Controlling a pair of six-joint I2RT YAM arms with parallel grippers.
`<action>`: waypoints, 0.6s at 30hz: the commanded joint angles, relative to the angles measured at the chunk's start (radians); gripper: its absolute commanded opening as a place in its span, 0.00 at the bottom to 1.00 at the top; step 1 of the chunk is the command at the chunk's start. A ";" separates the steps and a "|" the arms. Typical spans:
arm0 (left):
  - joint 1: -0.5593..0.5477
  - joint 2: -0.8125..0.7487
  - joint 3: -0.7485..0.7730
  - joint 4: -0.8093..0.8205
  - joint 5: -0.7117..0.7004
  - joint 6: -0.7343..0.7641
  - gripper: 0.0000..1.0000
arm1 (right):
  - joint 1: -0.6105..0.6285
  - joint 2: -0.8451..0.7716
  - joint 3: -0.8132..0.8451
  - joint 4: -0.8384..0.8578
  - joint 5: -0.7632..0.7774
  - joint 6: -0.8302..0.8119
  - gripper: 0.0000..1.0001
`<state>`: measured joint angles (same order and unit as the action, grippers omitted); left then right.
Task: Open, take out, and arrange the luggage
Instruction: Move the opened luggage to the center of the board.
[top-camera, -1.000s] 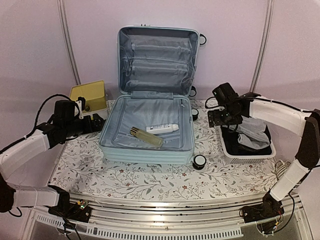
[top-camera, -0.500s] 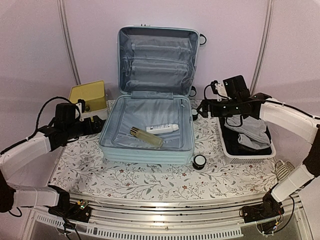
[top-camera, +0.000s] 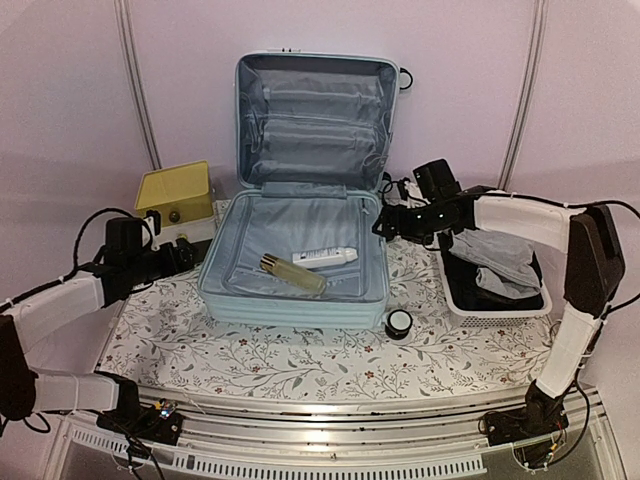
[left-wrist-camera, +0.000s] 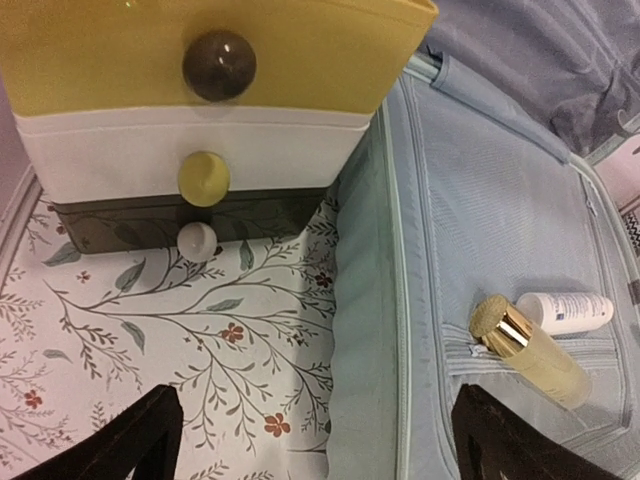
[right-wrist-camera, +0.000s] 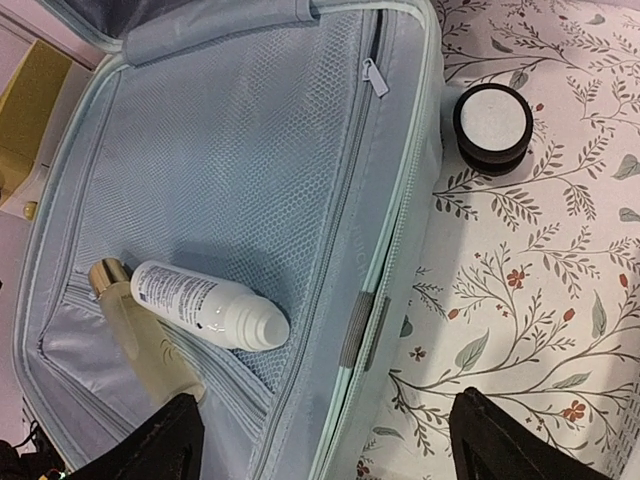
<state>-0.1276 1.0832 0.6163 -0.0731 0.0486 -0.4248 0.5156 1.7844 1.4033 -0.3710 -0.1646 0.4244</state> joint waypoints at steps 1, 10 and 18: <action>0.007 0.061 -0.017 0.065 0.095 -0.002 0.93 | 0.035 0.059 0.078 -0.036 0.110 0.042 0.85; -0.032 0.173 0.023 0.088 0.250 0.023 0.76 | 0.035 0.141 0.127 -0.084 0.267 0.068 0.69; -0.082 0.248 0.060 0.091 0.270 0.033 0.64 | 0.035 0.252 0.250 -0.107 0.210 0.008 0.59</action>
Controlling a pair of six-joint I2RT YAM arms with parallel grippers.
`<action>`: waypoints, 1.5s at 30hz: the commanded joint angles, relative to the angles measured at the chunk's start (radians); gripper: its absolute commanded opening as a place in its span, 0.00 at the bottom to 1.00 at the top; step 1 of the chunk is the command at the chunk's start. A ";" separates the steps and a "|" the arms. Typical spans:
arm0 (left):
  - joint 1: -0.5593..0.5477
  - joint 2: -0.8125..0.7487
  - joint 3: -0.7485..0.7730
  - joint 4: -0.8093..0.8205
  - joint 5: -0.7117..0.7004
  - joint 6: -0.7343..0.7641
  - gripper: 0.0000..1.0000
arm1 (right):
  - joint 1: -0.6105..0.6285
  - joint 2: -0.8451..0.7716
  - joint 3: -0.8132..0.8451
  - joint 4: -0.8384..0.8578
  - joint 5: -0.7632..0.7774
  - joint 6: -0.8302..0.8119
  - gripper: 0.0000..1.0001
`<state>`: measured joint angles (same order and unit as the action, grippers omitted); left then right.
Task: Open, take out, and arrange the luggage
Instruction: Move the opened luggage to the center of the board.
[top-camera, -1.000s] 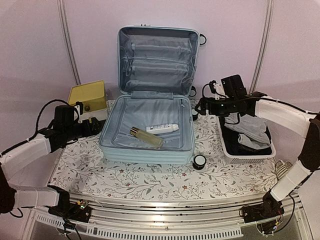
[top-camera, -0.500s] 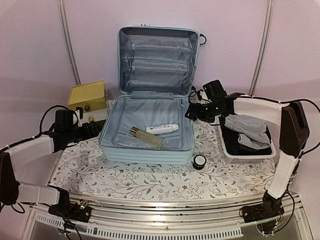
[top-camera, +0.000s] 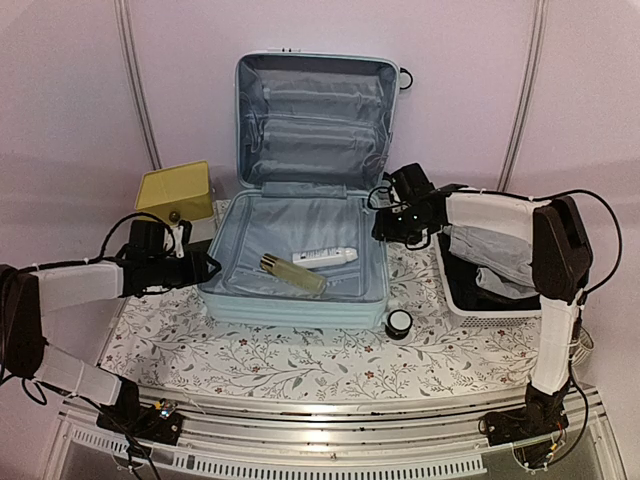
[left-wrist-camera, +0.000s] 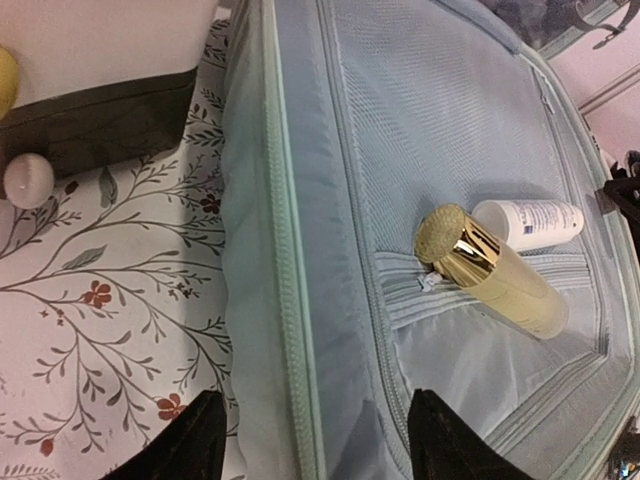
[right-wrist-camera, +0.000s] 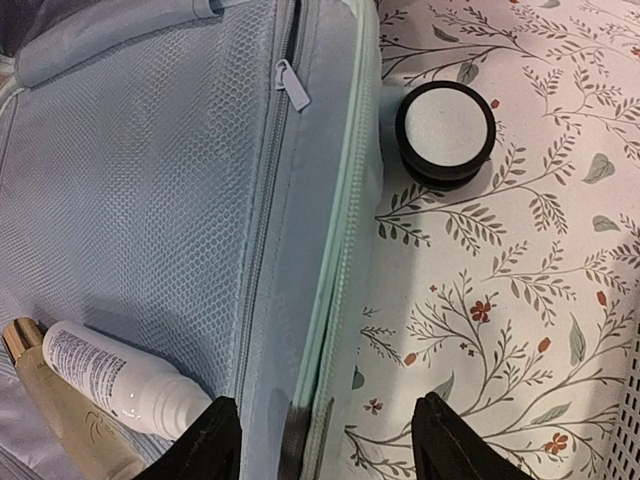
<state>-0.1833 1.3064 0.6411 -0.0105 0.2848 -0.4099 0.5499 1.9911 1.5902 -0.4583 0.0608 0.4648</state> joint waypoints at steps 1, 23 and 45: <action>-0.033 0.034 0.040 0.030 0.044 0.023 0.64 | 0.001 0.053 0.070 -0.022 -0.019 -0.034 0.58; -0.160 0.236 0.139 0.096 0.116 0.023 0.35 | -0.059 0.101 0.067 -0.023 -0.007 -0.054 0.13; -0.288 0.296 0.184 0.150 0.058 -0.030 0.48 | -0.156 -0.003 -0.034 -0.011 0.015 -0.122 0.38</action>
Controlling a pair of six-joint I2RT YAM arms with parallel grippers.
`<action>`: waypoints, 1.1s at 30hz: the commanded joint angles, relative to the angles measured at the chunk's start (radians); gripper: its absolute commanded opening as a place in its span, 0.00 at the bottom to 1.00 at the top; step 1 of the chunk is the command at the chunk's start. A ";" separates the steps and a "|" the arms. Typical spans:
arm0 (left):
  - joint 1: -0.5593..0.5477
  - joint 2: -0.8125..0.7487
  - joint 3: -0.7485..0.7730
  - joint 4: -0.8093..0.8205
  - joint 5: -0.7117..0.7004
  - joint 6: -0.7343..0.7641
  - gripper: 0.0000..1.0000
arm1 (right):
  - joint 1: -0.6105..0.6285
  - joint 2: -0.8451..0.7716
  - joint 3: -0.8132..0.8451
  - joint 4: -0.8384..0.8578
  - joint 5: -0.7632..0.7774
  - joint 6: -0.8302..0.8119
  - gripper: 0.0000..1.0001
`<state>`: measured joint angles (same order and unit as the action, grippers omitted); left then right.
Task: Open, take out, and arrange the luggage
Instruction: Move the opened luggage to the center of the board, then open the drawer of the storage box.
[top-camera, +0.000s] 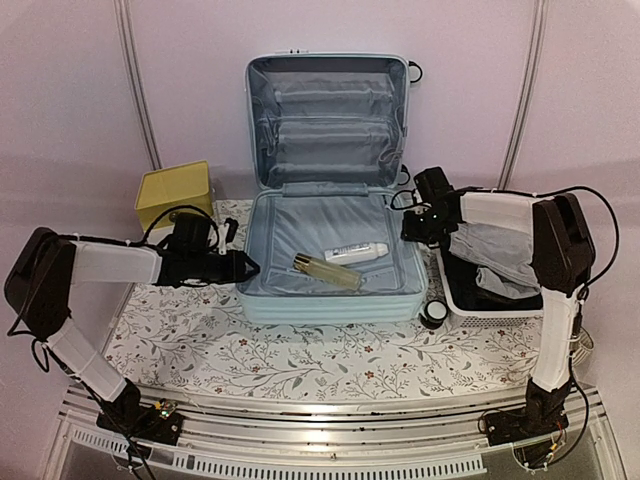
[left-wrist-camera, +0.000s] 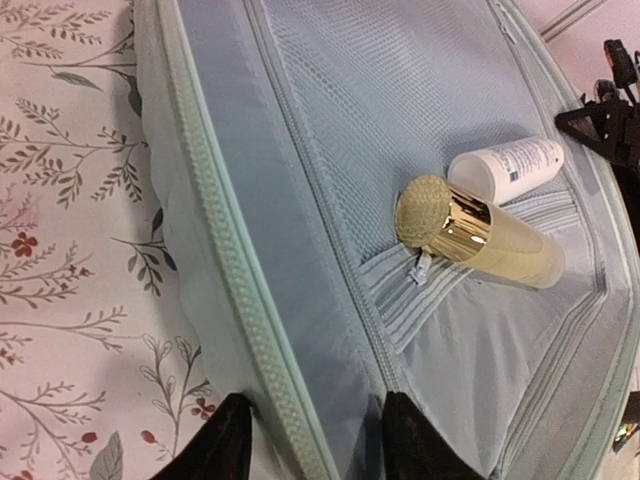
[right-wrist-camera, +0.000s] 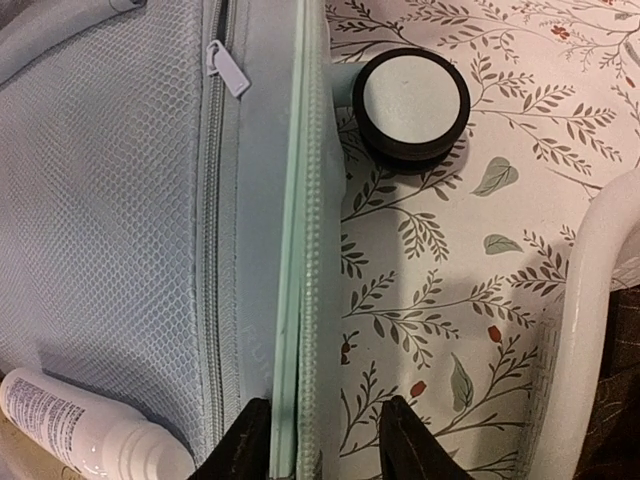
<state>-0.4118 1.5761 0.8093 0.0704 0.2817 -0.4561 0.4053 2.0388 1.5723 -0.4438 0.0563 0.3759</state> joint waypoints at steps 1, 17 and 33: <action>-0.059 0.018 0.014 0.068 0.052 0.016 0.52 | -0.011 -0.057 -0.014 -0.024 0.014 -0.044 0.40; -0.058 -0.224 0.004 -0.082 -0.158 0.042 0.98 | 0.005 -0.199 0.005 -0.031 -0.069 -0.147 1.00; -0.052 -0.698 -0.210 -0.072 -0.327 0.077 0.98 | 0.012 -0.574 -0.370 0.344 -0.194 -0.221 0.99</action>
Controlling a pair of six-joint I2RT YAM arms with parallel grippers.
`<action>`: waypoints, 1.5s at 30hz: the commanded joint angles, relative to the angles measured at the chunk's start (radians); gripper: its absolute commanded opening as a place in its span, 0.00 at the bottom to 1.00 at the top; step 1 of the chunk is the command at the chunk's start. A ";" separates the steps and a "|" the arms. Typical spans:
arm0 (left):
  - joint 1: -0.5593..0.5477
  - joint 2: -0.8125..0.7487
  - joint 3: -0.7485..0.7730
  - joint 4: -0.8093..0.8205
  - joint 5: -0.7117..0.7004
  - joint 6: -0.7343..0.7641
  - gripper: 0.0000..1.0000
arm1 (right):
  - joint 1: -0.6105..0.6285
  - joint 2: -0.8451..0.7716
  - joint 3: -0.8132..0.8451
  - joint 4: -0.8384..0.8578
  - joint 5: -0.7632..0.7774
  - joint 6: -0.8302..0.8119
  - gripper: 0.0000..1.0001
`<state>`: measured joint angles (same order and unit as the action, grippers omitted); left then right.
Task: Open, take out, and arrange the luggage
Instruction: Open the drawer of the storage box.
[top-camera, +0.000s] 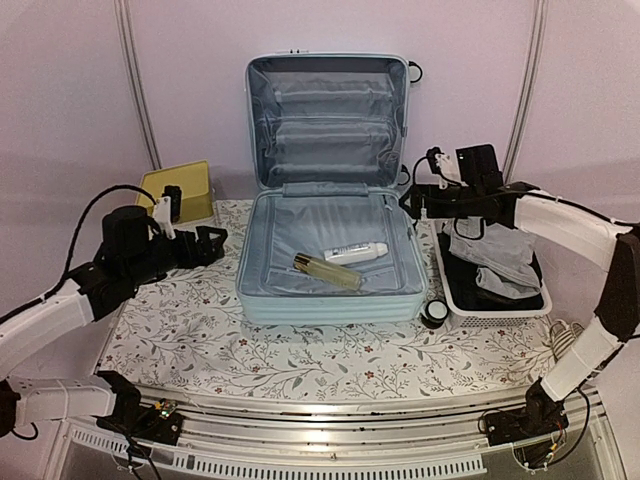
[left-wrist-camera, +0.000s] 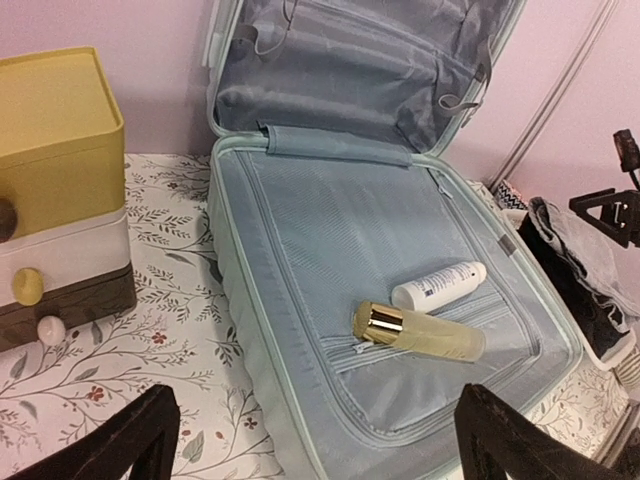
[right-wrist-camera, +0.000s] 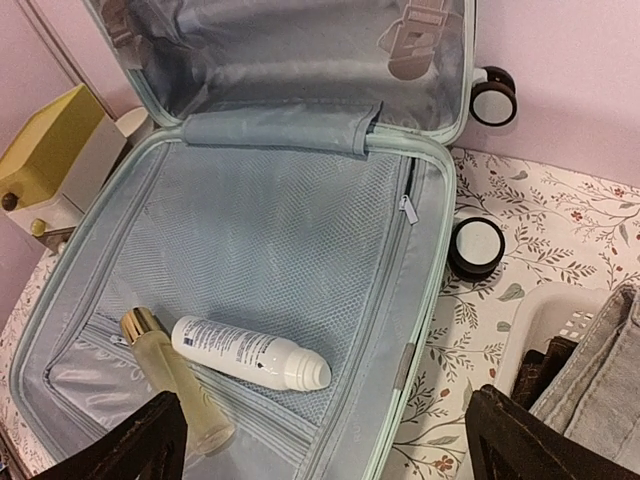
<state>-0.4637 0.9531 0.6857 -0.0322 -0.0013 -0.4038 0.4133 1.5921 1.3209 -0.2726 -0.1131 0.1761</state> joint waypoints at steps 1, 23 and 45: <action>0.000 -0.102 -0.102 0.039 -0.049 0.024 0.98 | 0.004 -0.161 -0.161 0.203 -0.022 -0.022 0.99; 0.023 -0.209 -0.260 0.080 -0.089 -0.089 0.98 | 0.005 -0.506 -0.685 0.581 0.145 -0.025 0.99; 0.683 -0.008 -0.472 0.584 0.594 -0.528 0.79 | 0.005 -0.516 -0.743 0.628 0.028 -0.062 0.99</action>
<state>0.1158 0.8280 0.2348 0.3141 0.3779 -0.8001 0.4133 1.0874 0.5926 0.3180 -0.0513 0.1299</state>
